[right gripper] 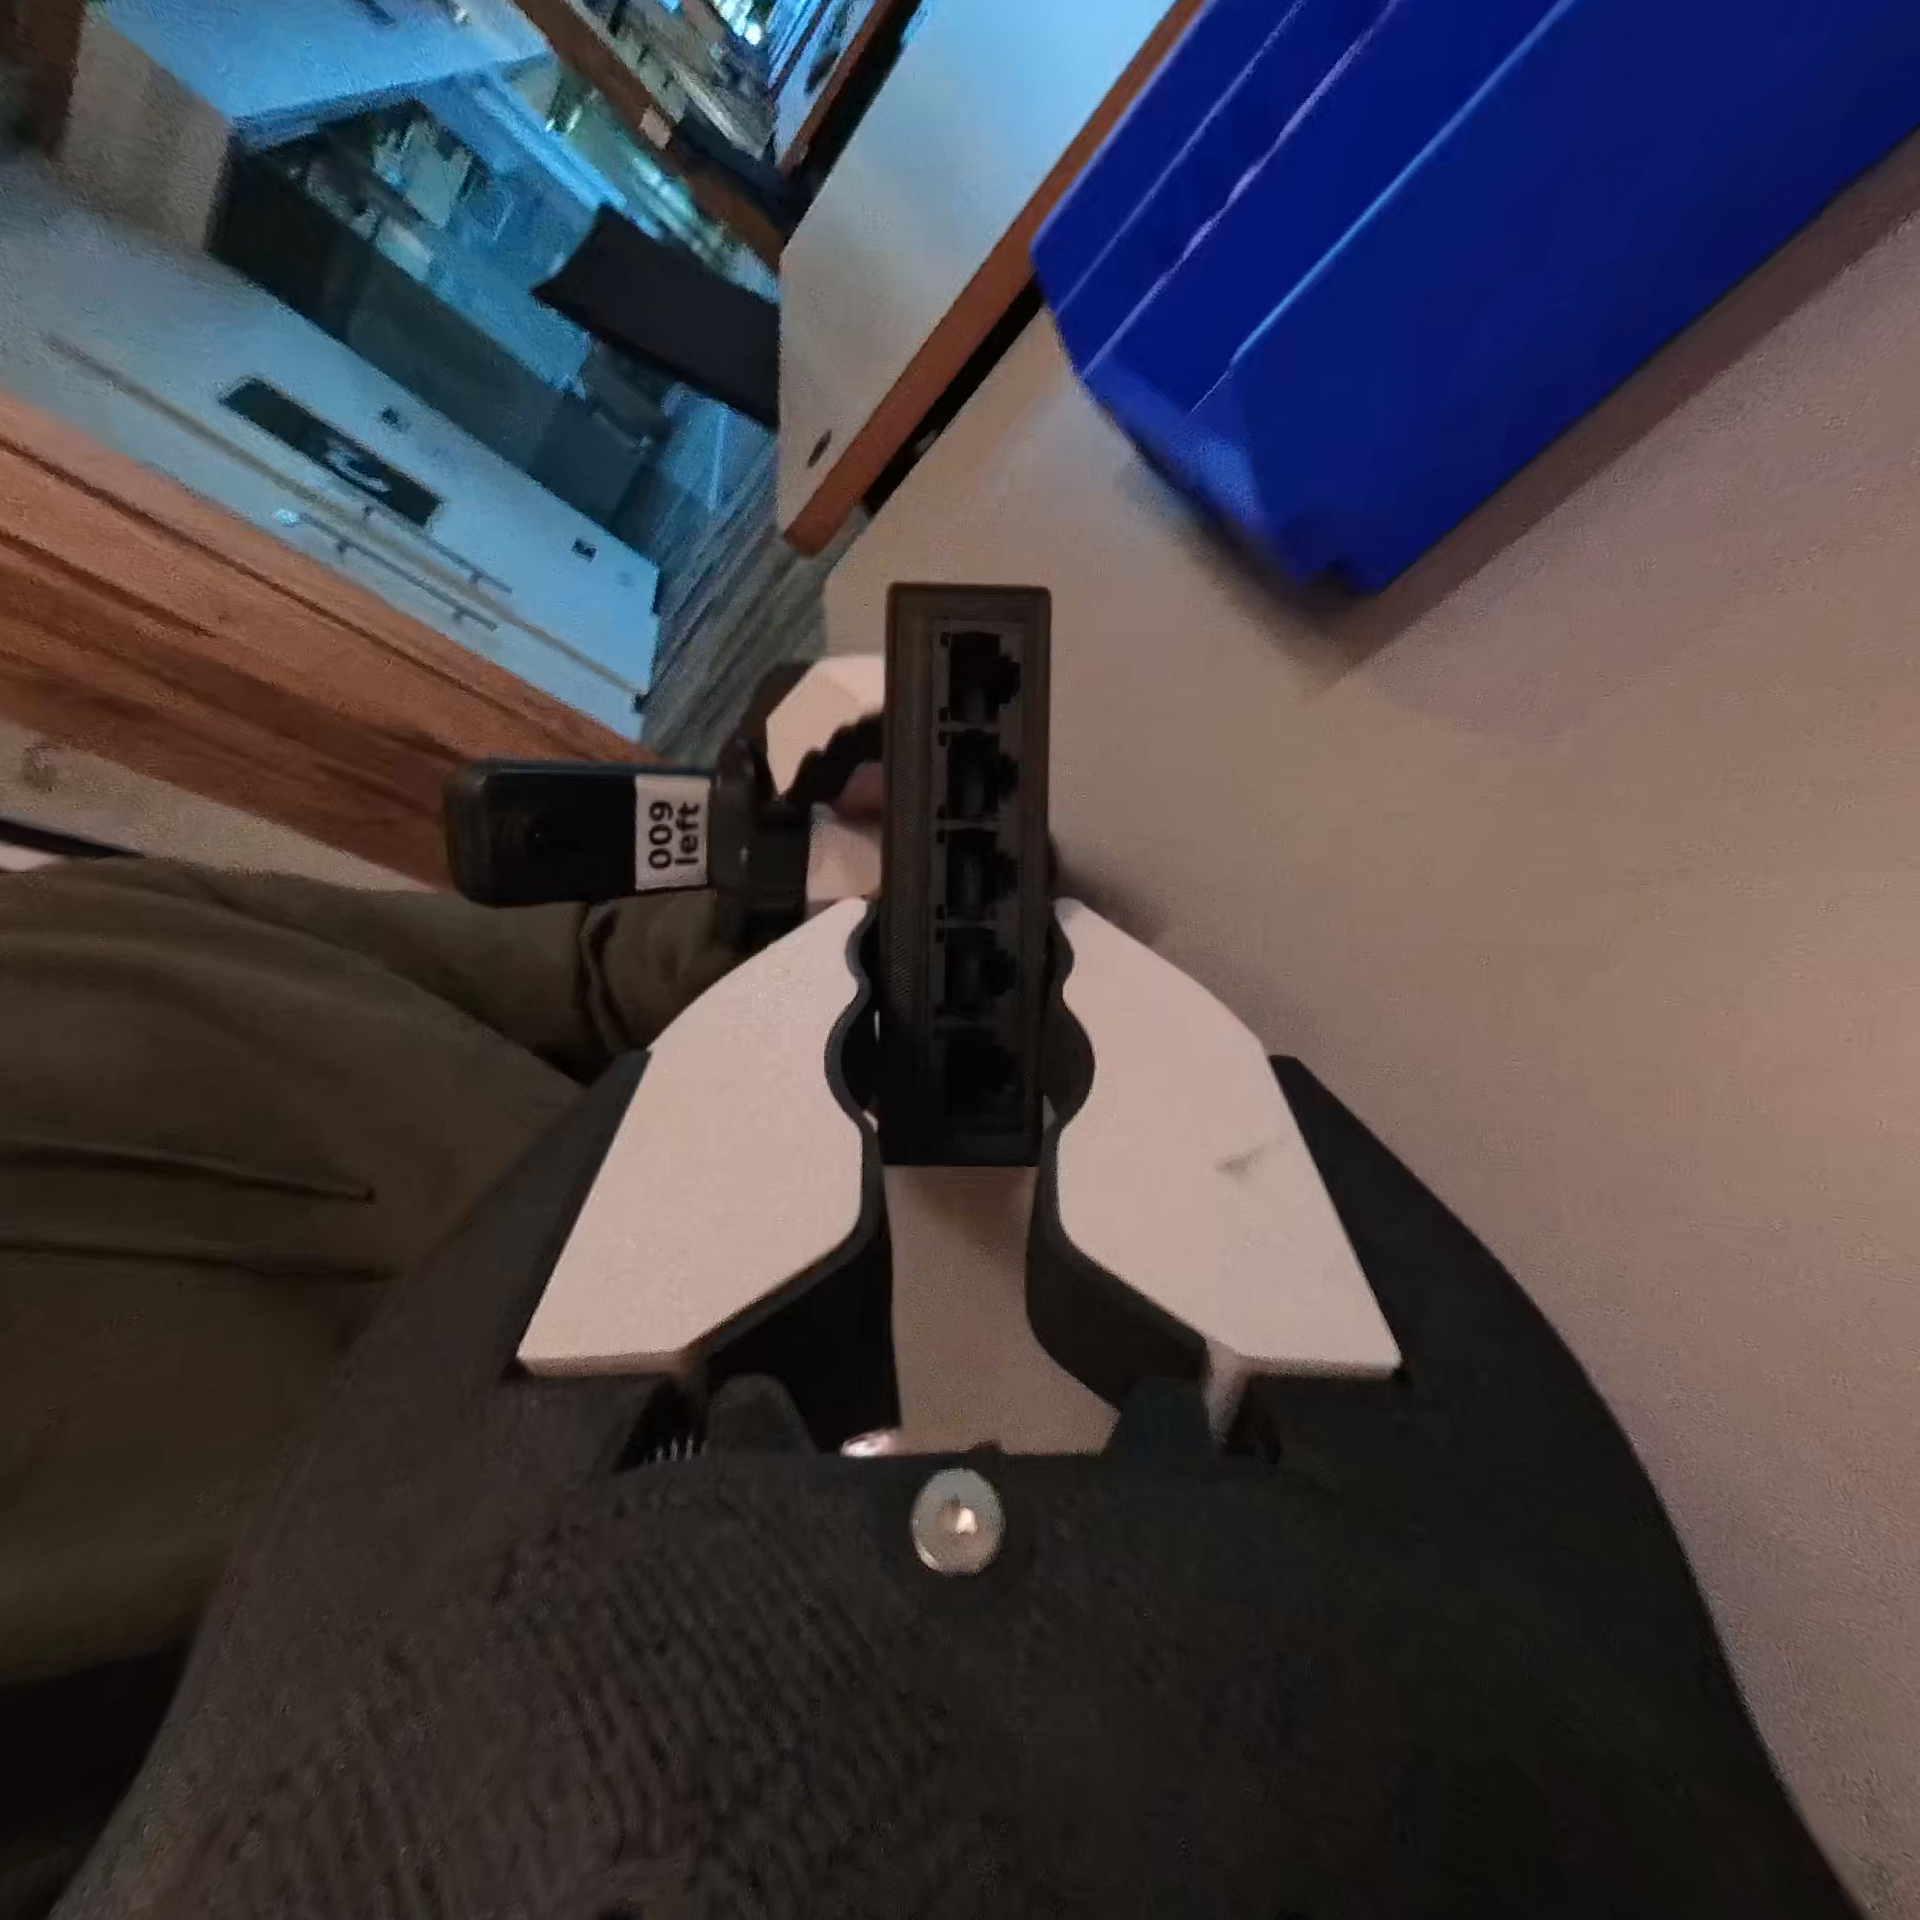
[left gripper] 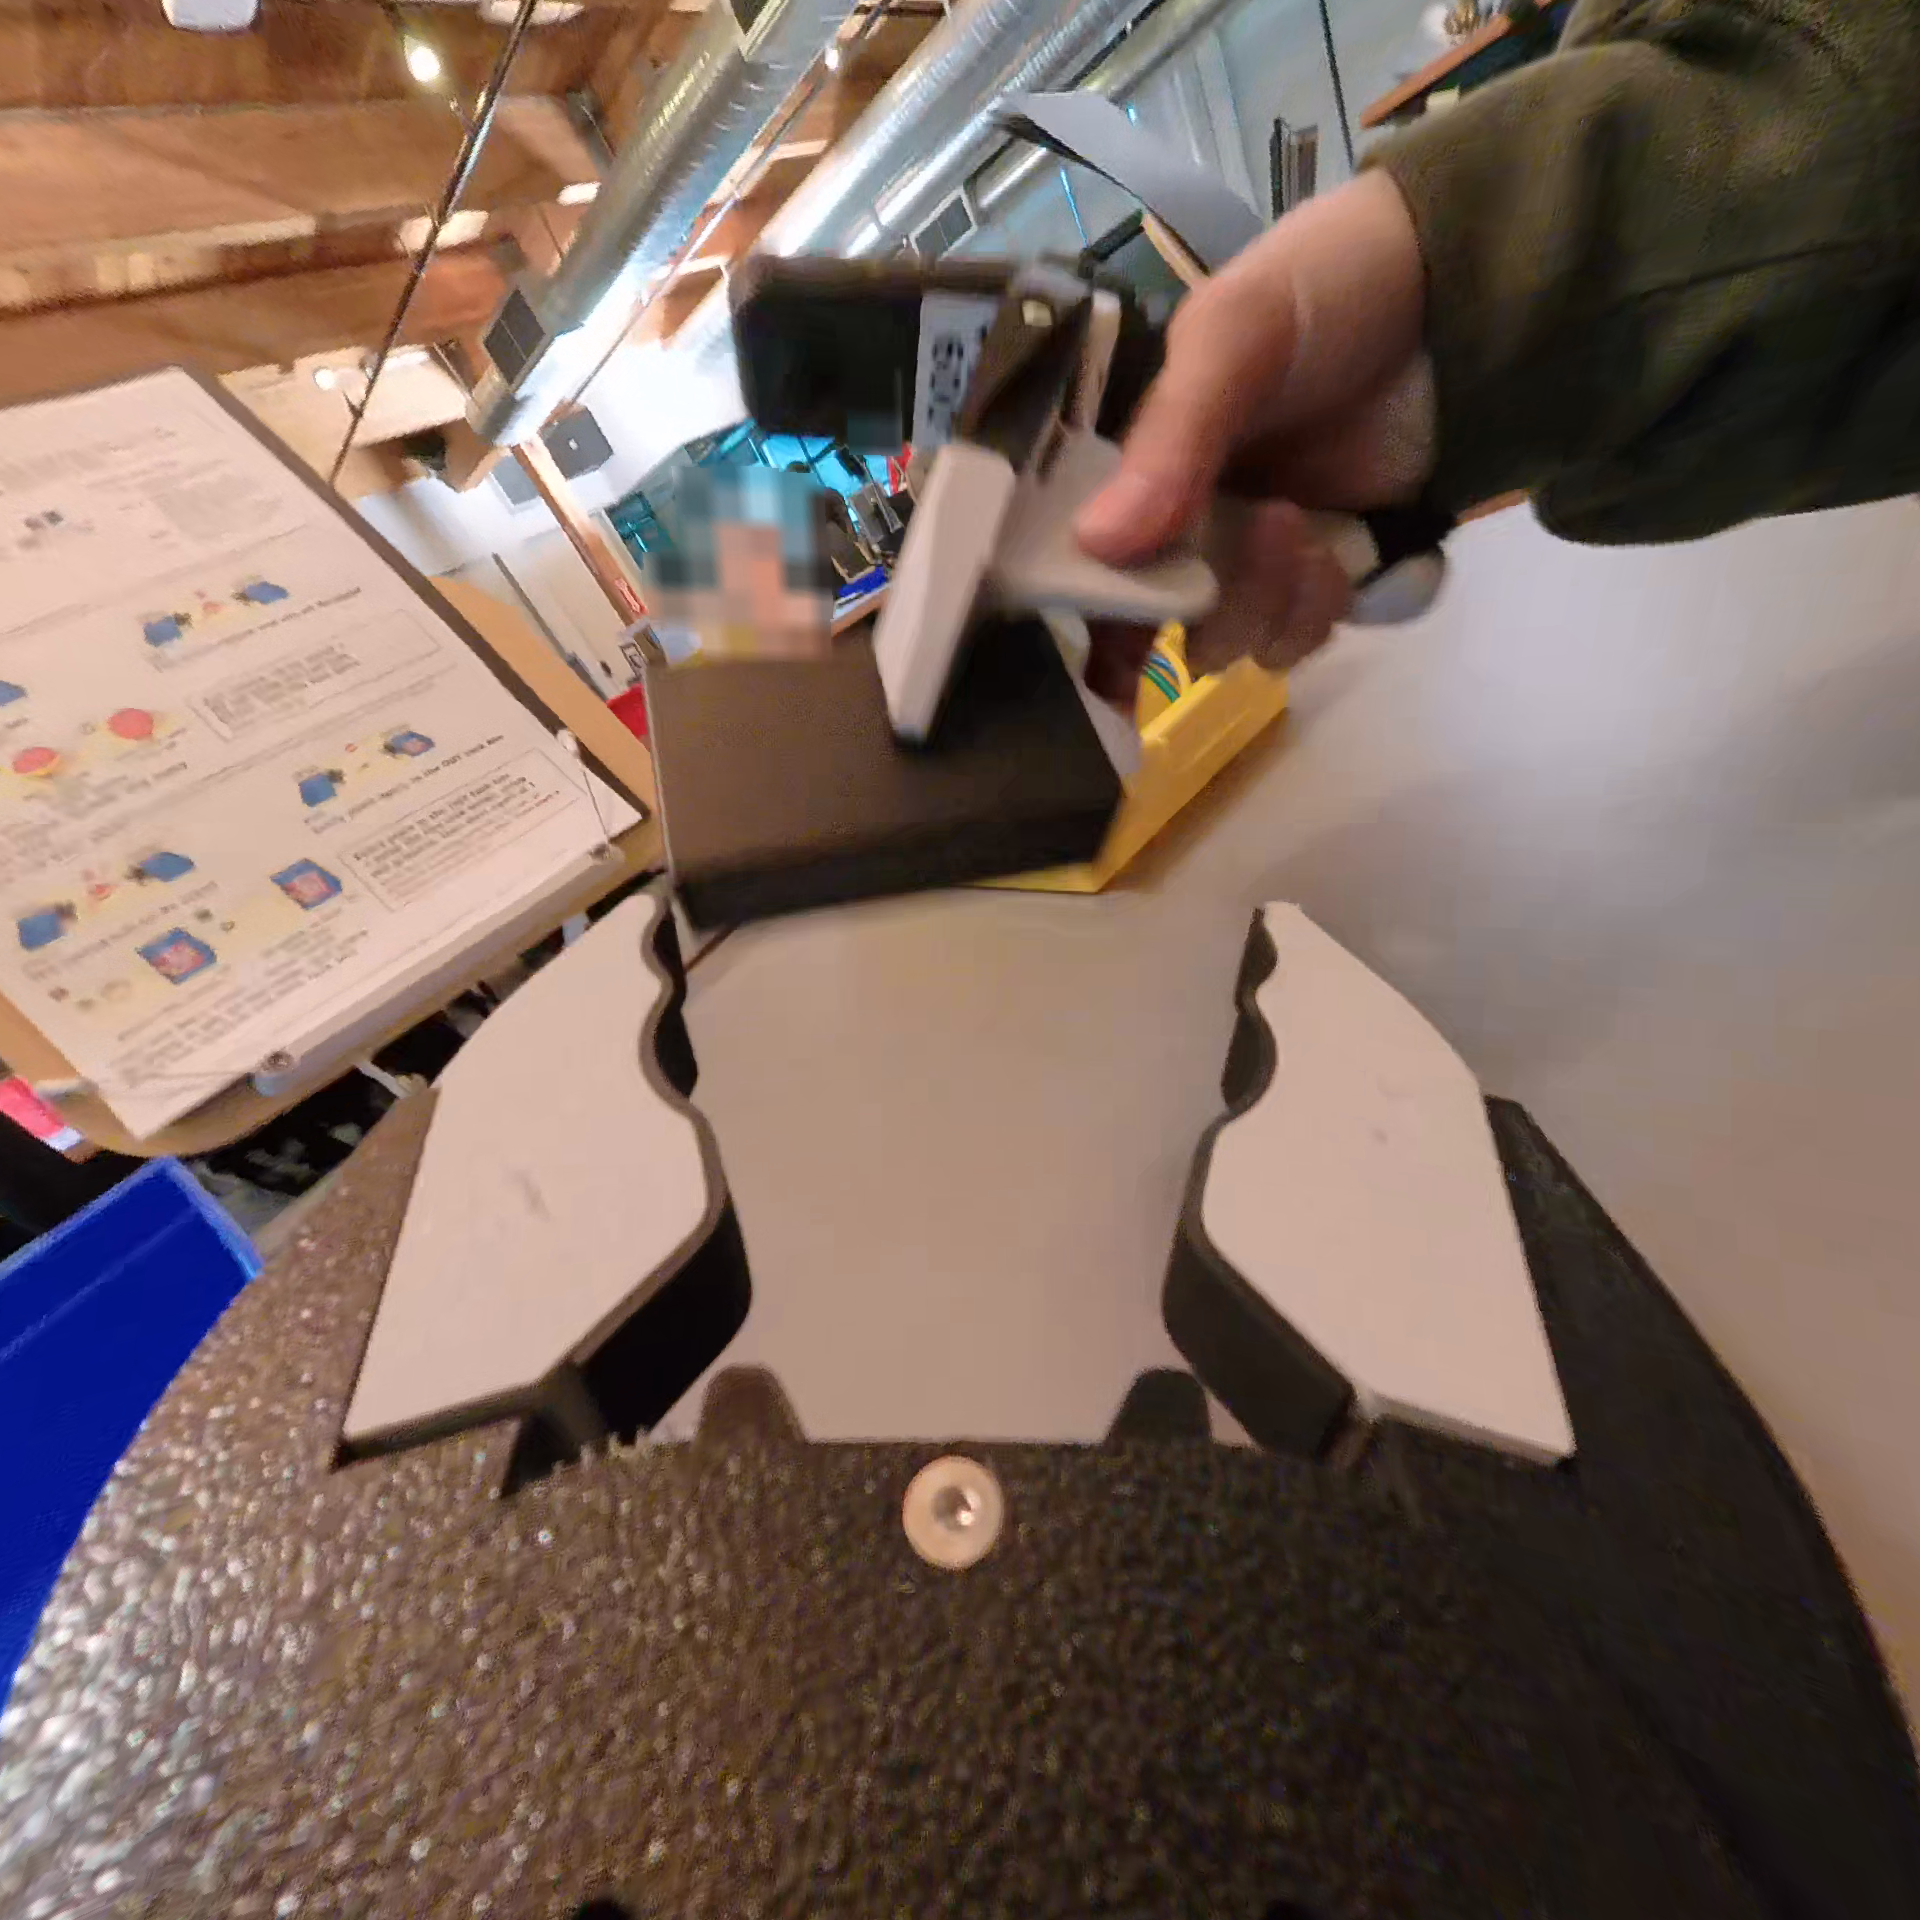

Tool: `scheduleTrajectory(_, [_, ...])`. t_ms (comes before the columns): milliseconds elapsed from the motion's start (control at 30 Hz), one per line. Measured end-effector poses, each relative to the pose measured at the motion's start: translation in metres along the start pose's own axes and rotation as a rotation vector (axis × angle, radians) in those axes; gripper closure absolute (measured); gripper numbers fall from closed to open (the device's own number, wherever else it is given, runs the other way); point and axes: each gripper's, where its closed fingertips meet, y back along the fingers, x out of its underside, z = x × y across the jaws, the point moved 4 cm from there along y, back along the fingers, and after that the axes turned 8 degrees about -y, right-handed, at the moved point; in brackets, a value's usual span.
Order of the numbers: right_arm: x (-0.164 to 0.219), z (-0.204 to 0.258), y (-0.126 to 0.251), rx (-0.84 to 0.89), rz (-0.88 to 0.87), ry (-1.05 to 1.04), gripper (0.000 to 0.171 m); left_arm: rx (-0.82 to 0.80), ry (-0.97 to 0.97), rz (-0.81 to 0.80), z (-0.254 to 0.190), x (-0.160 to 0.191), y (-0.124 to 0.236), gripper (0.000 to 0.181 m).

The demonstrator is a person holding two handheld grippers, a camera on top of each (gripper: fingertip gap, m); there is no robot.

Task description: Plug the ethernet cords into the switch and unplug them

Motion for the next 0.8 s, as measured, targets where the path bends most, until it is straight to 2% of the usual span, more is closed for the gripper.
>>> scheduleTrajectory(67, [-0.032,-0.011,0.043,0.177,-0.079,0.057,0.144,0.0,0.075,0.001,0.005,0.004,0.002,0.083])
scheduleTrajectory(167, [-0.08,-0.041,0.127,0.626,-0.091,0.181,0.144,-0.006,0.181,-0.015,0.013,0.01,0.005,0.09])
scheduleTrajectory(267, [-0.119,-0.07,0.2,0.996,0.028,0.344,0.144,-0.01,0.231,-0.017,0.017,0.015,0.007,0.095])
scheduleTrajectory(400, [-0.143,-0.115,0.258,1.338,0.249,0.402,0.144,-0.012,0.245,-0.016,0.019,0.016,0.007,0.099])
scheduleTrajectory(467, [-0.145,-0.138,0.267,1.414,0.381,0.441,0.144,-0.017,0.254,-0.019,0.02,0.017,0.007,0.101])
scheduleTrajectory(533, [-0.144,-0.157,0.266,1.413,0.462,0.489,0.144,-0.026,0.27,-0.027,0.022,0.017,0.008,0.103])
scheduleTrajectory(800, [-0.141,-0.192,0.247,1.3,0.456,0.639,0.144,-0.039,0.323,-0.038,0.028,0.019,0.01,0.107])
